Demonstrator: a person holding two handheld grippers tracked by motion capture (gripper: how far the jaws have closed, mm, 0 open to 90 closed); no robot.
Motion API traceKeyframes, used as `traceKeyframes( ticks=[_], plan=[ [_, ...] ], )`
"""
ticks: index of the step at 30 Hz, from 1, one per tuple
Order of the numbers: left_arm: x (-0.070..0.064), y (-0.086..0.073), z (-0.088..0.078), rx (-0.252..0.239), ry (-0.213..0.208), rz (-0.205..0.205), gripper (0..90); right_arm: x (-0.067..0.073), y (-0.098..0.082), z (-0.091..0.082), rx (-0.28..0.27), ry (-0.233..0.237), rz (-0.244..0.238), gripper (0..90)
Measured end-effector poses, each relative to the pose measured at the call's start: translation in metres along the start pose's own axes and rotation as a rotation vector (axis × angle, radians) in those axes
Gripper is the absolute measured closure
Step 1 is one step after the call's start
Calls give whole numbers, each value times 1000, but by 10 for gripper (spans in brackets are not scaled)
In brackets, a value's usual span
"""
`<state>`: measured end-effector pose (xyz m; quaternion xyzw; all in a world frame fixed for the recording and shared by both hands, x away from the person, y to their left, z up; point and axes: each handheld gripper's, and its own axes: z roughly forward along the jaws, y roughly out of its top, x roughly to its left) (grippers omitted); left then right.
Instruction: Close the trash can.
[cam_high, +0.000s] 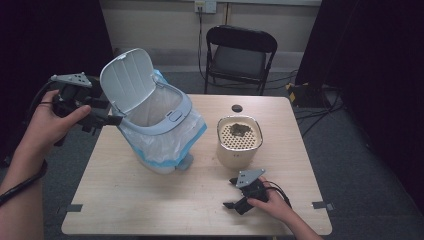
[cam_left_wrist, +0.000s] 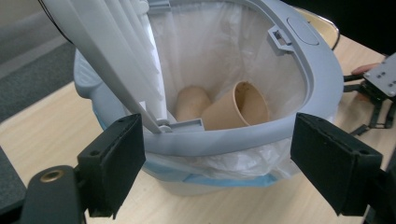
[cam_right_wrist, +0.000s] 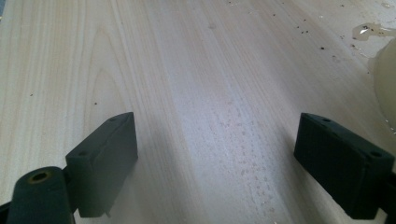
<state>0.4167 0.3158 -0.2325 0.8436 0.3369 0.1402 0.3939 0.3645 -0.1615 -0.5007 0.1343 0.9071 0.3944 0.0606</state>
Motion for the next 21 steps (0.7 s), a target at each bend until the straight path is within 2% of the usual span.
traceKeyframes(
  ticks=[2, 4, 5, 6, 9, 11, 13, 15, 16, 18, 20, 21],
  plan=[
    [-1, 4, 0, 13, 15, -2, 172, 0, 0, 0, 0, 0, 0, 127],
    [-2, 5, -1, 19, -15, -2, 185, 0, 0, 0, 0, 0, 0, 127],
    [-2, 4, -2, 31, -2, 2, 211, 0, 0, 0, 0, 0, 0, 126],
    [-1, 3, -2, 45, 4, -8, 210, 0, 0, 0, 0, 0, 0, 124],
    [4, -2, -3, 43, 11, -42, 187, 0, 0, 0, 0, 1, -2, 123],
    [8, -5, -3, 32, 13, -43, 187, 0, 0, 0, 1, 1, -2, 123],
    [11, -2, -2, 2, 31, -18, 187, 0, 0, 0, 0, 1, -2, 123],
    [12, 5, -1, -37, 36, 5, 187, 0, 0, 0, 0, 2, -1, 123],
    [11, 10, 0, -59, 23, 7, 187, 0, 0, 0, 0, 2, -1, 123],
    [8, 20, 2, -65, 35, 17, 144, 0, 0, 0, 1, 1, -1, 123],
    [6, 27, 3, -68, 8, 19, 146, 0, 0, 0, 2, 4, -1, 123],
    [3, 30, 3, -78, -19, 18, 161, 0, 0, 0, 2, 5, 0, 123]
  ],
)
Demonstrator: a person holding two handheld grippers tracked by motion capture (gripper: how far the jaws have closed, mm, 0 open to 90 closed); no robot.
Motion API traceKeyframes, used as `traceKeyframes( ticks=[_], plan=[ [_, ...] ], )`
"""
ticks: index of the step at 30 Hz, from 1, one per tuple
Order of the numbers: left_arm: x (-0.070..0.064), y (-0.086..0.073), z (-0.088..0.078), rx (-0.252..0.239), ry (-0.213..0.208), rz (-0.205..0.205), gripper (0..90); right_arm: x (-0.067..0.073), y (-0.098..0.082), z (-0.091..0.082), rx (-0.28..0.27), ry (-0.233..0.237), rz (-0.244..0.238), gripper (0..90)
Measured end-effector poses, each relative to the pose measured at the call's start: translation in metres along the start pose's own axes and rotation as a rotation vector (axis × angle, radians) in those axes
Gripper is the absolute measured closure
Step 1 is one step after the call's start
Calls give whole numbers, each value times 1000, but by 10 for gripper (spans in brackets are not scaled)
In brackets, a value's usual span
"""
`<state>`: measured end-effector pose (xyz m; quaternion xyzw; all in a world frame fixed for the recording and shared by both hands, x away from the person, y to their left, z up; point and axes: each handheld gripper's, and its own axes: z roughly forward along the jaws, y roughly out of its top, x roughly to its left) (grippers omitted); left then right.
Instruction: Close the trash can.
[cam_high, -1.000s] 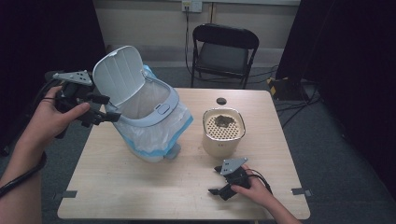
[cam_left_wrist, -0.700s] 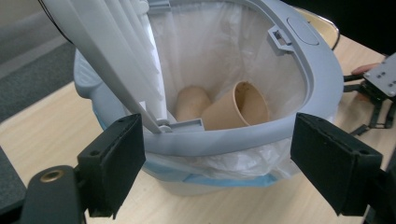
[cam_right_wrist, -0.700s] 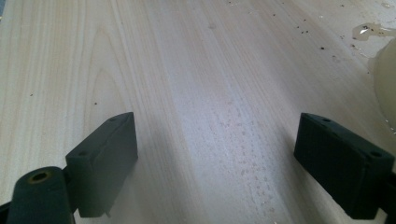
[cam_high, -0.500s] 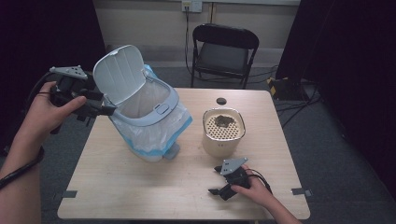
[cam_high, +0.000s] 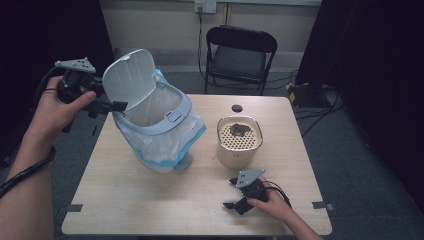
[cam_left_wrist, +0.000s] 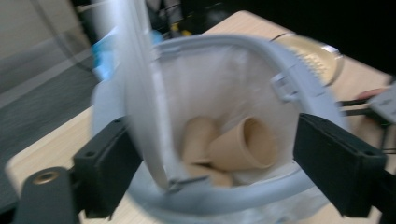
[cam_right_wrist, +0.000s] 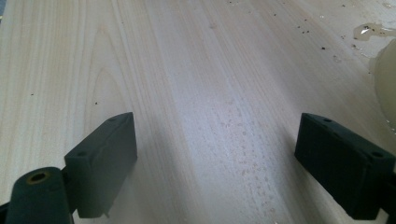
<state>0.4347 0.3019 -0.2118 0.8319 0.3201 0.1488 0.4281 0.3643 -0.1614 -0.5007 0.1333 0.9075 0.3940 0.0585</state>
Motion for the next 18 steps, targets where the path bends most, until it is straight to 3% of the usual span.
traceKeyframes(
  ticks=[5, 9, 13, 14, 18],
  plan=[
    [-23, 20, 9, 4, -108, 14, 153, 0, 0, 0, 0, -1, -1, 123],
    [-40, 37, 19, 34, -140, 4, 158, 0, 0, 0, 1, -1, 0, 123],
    [-45, 44, 28, 68, -149, -7, 358, 0, 0, 0, -1, 1, 0, 122],
    [-45, 45, 30, 67, -154, -18, 438, 0, 0, 0, 0, 0, 0, 123],
    [-40, 43, 43, 79, -137, -73, 608, 0, 0, 0, 0, 0, 0, 123]
  ],
)
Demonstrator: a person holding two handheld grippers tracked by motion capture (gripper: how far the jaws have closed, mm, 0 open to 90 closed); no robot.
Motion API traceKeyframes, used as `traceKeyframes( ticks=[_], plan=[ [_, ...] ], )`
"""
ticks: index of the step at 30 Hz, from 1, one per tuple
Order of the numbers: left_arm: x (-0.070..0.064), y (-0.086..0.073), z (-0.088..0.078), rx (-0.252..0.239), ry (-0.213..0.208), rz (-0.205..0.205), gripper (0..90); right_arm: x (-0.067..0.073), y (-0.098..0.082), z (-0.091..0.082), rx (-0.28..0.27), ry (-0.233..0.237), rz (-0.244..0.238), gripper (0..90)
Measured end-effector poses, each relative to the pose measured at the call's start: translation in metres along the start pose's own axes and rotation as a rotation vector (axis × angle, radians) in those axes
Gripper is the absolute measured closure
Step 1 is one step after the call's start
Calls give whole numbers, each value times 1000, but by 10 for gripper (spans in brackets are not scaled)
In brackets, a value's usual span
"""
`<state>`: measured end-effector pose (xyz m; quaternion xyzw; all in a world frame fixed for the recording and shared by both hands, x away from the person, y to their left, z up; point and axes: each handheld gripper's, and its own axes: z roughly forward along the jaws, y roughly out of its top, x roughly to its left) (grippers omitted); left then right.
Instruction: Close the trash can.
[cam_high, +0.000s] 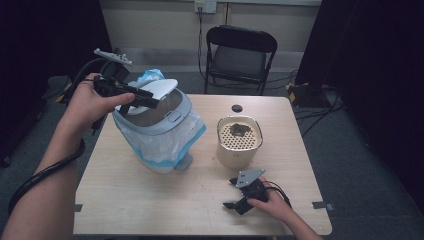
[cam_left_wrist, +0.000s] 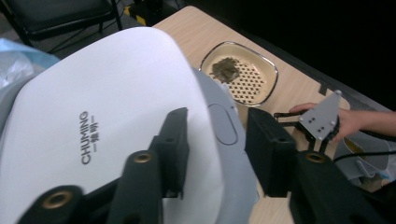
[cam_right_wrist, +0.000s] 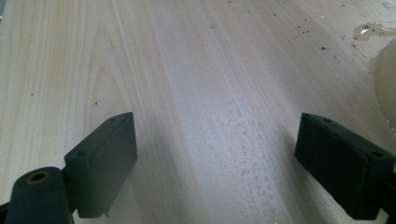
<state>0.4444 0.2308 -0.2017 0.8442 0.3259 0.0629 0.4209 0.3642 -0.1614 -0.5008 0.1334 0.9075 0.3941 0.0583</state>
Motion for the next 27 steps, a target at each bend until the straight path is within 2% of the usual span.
traceKeyframes(
  ticks=[2, 4, 5, 7, 9, 10, 12, 17, 18, 19, 20, 23, 24, 25, 26, 27],
  plan=[
    [4, -1, 5, 3, 16, -14, 665, 0, 0, 0, 1, -1, 0, 123],
    [5, -1, 13, 9, 7, -8, 665, 0, 0, 0, 0, -1, 1, 123],
    [4, -1, 18, 27, 20, 1, 666, 0, 0, 0, 0, -2, 2, 123],
    [4, 1, 26, 88, 79, 35, 685, 0, 0, 0, 0, -2, 2, 123],
    [6, -1, 34, 111, 83, 37, 703, 0, 0, 0, 0, -2, 2, 123],
    [7, -2, 37, 121, 100, 45, 709, 0, 0, 0, 0, -2, 2, 123],
    [9, -3, 40, 89, 97, 37, 724, 0, 0, 0, 0, -2, 3, 122],
    [13, -5, 41, 69, 95, 38, 765, 1, 0, 0, 1, -2, 4, 122],
    [14, -6, 43, 94, 101, 53, 785, 1, 0, 0, 1, -2, 4, 122],
    [13, -7, 44, 69, 110, 58, 799, 1, 0, 0, 2, -3, 3, 119],
    [12, -8, 45, 63, 116, 67, 806, 1, 0, 0, 1, 0, 2, 115],
    [6, -8, 45, 69, 132, 102, 792, 1, 0, 0, 2, 2, 1, 113],
    [3, -6, 45, 89, 146, 114, 756, 1, 0, 0, 2, 2, 1, 113],
    [1, -5, 45, 97, 187, 113, 624, 1, 0, 0, 1, 2, 1, 113],
    [-1, -5, 45, 108, 247, 95, 437, 1, 0, 0, 1, 2, 1, 113],
    [-1, -6, 41, 88, 246, 83, 302, 1, 0, 0, 1, 2, 1, 113]
  ],
)
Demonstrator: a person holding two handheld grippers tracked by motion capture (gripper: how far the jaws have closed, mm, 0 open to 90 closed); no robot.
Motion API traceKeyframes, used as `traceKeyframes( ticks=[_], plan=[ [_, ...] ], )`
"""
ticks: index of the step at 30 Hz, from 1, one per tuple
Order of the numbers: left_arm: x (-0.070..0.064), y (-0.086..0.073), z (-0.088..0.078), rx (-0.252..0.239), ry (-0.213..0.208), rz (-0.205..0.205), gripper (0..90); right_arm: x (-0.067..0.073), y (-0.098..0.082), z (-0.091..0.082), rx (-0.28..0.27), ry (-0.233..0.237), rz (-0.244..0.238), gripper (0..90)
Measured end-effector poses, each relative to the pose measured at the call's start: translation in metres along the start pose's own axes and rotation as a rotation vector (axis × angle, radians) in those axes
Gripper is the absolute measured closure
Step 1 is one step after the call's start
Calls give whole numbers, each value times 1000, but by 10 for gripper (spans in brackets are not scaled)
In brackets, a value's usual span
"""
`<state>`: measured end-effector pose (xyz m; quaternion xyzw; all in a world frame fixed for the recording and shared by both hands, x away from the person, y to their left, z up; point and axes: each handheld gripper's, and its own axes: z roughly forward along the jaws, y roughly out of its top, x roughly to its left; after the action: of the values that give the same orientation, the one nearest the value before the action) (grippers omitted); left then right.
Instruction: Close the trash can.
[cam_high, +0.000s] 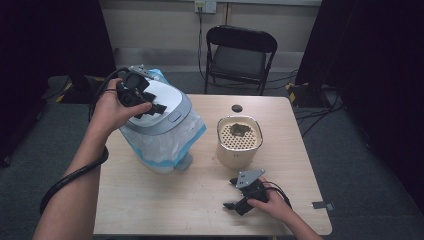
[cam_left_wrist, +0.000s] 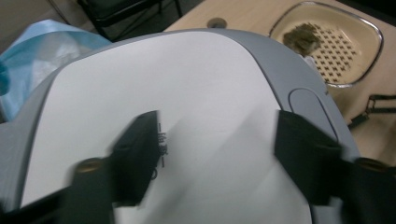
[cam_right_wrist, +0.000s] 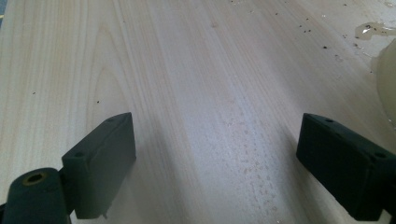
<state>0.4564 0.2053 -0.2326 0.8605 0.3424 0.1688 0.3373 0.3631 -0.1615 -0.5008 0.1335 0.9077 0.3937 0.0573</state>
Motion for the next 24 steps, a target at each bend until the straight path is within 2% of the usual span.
traceKeyframes(
  ticks=[1, 3, 5, 7, 10, 13, 14, 15, 17, 20, 24],
  plan=[
    [0, -3, -5, -31, -19, -11, 289, 0, 0, 0, 0, 0, 1, 113],
    [-1, -8, -16, -84, -18, -27, 270, 0, 0, 0, 1, 0, 0, 113],
    [-2, -19, -27, -102, -24, -34, 200, 0, 0, 0, -1, -2, 0, 112],
    [-5, -34, -37, -101, -29, -42, 169, 0, 0, 0, -1, -2, 0, 111],
    [-10, -59, -51, -128, -34, -51, 161, 0, 0, 0, 0, -4, 0, 111],
    [-18, -86, -61, -132, -53, -69, 160, 0, 0, 0, -1, -3, -1, 111],
    [-22, -101, -61, -123, -58, -76, 158, 0, 0, 0, 0, -7, -1, 111],
    [-24, -109, -60, -114, -63, -70, 160, 0, 0, 0, -2, -4, -1, 111],
    [-29, -128, -54, -102, -76, -83, 160, 0, 0, 0, -2, -4, -1, 111],
    [-37, -162, -36, -105, -105, -111, 160, 0, 0, 0, -1, -4, -2, 111],
    [-47, -195, -12, -86, -128, -123, 160, 0, 0, 0, 0, -1, 0, 111]
  ],
)
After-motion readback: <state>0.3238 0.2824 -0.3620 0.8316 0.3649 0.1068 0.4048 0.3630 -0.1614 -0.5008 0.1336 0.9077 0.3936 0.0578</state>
